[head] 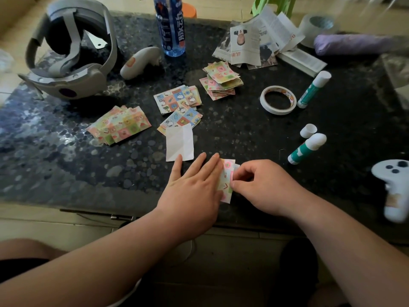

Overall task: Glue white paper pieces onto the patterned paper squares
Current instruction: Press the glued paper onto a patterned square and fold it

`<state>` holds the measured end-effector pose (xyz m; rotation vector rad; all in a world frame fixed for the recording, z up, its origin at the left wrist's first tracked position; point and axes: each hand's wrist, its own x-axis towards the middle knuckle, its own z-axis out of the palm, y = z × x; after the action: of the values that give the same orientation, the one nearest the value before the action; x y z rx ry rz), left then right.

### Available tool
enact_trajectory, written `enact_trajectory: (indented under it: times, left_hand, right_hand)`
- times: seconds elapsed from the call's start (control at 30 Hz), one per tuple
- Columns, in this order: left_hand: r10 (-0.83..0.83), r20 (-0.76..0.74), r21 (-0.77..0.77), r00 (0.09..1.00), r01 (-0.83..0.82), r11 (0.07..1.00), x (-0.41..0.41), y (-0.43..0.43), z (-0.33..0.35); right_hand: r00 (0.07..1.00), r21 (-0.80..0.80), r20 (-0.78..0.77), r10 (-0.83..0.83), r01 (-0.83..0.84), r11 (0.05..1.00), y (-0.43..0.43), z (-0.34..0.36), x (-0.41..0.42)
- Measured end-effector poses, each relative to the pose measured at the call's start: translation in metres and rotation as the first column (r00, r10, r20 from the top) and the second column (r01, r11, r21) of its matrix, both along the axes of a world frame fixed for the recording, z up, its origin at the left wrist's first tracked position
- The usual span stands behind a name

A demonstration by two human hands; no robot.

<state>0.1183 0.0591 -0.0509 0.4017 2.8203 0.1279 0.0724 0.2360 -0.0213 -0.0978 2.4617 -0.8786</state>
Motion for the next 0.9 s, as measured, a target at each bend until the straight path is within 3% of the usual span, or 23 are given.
enact_trajectory:
  times: [0.47,0.73,0.9]
  left_hand:
    - [-0.034,0.014,0.039,0.999,0.034,0.999,0.002,-0.003,0.001]
    - [-0.114,-0.132,0.051,0.985,0.122,0.991,0.008,0.003,-0.012]
    - [-0.146,-0.024,0.027,0.989,0.147,0.989,0.011,0.005,-0.012]
  right_hand:
    - [0.997,0.007,0.081,0.007,-0.008,1.0,0.005,0.006,-0.002]
    - [0.995,0.021,0.09,0.046,-0.048,0.999,0.009,0.008,-0.003]
    - [0.994,0.001,0.107,0.038,-0.039,0.999,0.01,0.009,-0.003]
